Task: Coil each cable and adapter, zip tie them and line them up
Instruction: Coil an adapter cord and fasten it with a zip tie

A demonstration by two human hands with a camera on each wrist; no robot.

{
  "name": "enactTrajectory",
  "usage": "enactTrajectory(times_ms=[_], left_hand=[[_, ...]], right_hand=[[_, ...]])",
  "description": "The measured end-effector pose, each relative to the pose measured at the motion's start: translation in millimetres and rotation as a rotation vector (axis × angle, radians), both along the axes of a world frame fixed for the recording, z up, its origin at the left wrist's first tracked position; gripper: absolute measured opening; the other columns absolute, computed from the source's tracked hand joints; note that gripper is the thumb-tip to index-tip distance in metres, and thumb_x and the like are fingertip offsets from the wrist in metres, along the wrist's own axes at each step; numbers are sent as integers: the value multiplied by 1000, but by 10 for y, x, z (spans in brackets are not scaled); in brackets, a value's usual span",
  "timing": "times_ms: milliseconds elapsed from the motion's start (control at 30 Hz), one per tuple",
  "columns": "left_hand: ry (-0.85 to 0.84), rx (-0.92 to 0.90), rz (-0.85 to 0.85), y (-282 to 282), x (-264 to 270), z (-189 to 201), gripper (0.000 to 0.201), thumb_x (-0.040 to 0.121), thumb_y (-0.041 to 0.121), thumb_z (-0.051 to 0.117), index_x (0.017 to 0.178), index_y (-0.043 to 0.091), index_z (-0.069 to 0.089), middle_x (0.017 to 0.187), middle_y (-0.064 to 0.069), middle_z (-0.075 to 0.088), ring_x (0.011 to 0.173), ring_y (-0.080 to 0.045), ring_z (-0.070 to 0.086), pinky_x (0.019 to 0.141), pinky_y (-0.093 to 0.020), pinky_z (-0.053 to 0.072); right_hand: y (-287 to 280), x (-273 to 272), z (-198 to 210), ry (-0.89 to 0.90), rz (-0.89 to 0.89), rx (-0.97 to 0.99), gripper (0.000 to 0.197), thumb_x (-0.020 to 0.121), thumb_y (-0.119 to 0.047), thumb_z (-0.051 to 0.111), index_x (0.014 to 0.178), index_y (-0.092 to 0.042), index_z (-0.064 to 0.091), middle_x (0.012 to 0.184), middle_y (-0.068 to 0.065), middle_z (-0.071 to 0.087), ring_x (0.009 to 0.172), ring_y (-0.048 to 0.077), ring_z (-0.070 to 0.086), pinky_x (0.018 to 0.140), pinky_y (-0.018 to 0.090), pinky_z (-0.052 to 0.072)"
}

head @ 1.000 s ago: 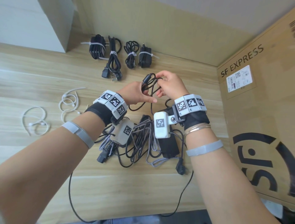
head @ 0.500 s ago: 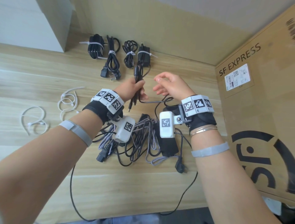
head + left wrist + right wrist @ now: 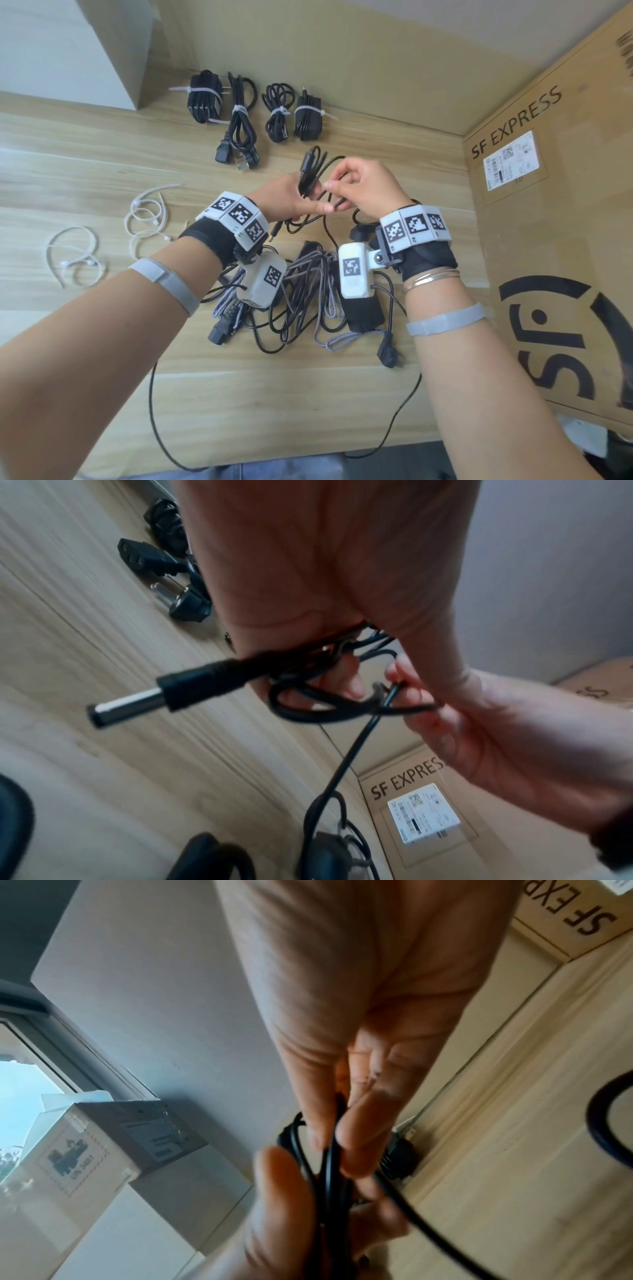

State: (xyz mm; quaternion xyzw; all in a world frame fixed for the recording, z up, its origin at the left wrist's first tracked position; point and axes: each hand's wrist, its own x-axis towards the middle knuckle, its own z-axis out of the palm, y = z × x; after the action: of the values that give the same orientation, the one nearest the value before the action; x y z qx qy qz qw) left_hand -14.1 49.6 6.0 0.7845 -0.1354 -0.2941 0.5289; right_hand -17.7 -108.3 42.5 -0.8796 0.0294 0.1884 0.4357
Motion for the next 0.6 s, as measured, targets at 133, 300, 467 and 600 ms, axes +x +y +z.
enactTrajectory(times_ms=[133,300,467,600], left_hand=[[-16,64,-9,-117,-56,-78,26,77,27,73,75,25,47,70,9,52,60,-3,46,51,-8,36],[-109,123,5,-168,-59,-223,18,93,23,52,77,18,60,67,10,55,53,-8,45,50,-13,35],[55,-48,13,-227,-82,-274,22,97,16,43,77,16,50,73,-1,63,83,-30,66,79,-36,53],[-13,-38,11,-365,-133,-246,14,98,14,40,84,15,43,66,2,47,61,-16,54,76,-39,52]], right_hand=[[19,30,-18,-93,-65,-26,19,85,-13,65,73,-20,53,62,-1,63,53,13,65,70,42,58],[-69,-29,-60,-84,-187,92,18,92,-14,57,75,-18,50,75,5,67,63,17,67,63,27,58],[-229,-74,-110,-21,-186,-3,19,96,-17,47,77,-18,50,71,3,62,60,16,64,62,28,57],[-270,-141,-158,221,-96,-106,20,96,-12,41,82,-20,52,78,5,62,64,15,63,63,24,56]])
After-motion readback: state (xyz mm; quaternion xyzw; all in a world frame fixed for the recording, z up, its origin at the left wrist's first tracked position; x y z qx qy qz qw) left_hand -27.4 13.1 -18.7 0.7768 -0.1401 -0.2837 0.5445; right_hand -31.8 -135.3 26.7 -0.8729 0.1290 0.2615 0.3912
